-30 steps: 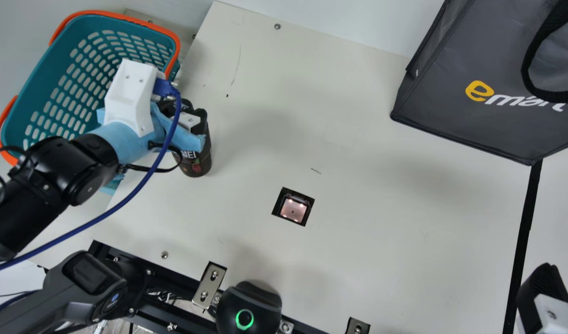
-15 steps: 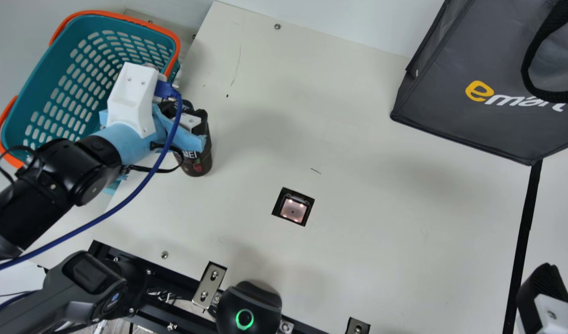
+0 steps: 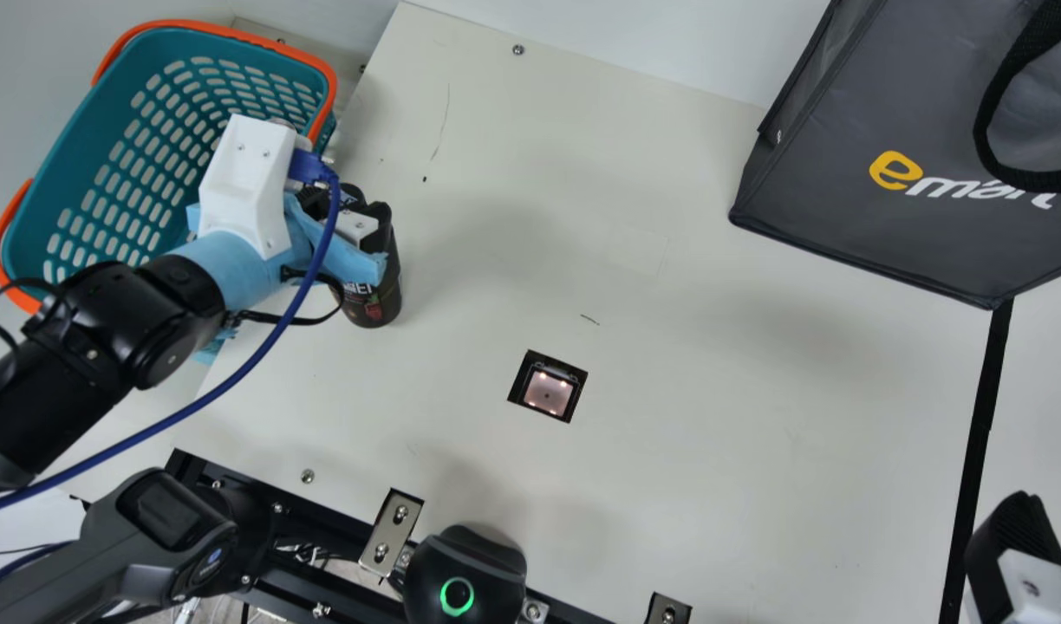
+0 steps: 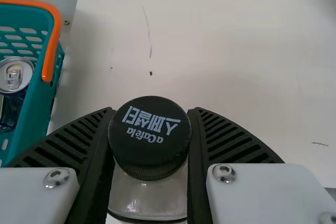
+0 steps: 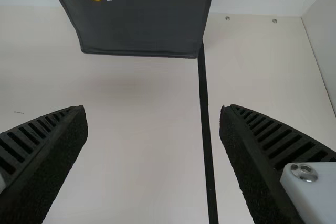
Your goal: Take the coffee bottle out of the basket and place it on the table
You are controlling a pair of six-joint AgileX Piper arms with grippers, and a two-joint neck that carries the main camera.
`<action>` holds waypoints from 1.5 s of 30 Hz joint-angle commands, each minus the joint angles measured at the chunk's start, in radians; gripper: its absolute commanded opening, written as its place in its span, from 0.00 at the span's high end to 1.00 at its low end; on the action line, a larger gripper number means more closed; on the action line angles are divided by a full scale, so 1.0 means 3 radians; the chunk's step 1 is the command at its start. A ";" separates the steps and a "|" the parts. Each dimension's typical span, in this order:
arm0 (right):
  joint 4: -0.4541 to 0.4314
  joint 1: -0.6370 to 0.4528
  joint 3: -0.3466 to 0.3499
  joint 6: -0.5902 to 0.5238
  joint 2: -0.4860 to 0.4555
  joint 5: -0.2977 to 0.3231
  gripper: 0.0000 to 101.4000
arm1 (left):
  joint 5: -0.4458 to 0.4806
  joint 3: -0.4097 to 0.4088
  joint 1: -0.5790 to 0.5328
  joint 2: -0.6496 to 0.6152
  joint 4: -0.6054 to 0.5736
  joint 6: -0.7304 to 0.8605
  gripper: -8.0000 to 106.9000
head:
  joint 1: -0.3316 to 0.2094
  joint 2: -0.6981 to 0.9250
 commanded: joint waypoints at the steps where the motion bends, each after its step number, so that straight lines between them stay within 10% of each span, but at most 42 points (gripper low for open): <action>1: 0.0000 0.0000 0.0000 0.0000 0.0000 0.0000 0.10 | -0.0005 0.0015 -0.0002 -0.0007 -0.0002 0.0015 0.49 | -0.0086 0.0008; 19: 0.0000 0.0000 0.0000 0.0000 0.0000 0.0000 0.10 | 0.0054 0.0060 -0.0002 -0.0110 0.0014 0.0033 0.15 | -0.0086 0.0008; 45: 0.0000 0.0000 0.0000 0.0000 0.0000 0.0000 0.10 | 0.0405 -0.0307 0.0016 -0.0283 0.0055 -0.0015 0.15 | -0.0086 0.0008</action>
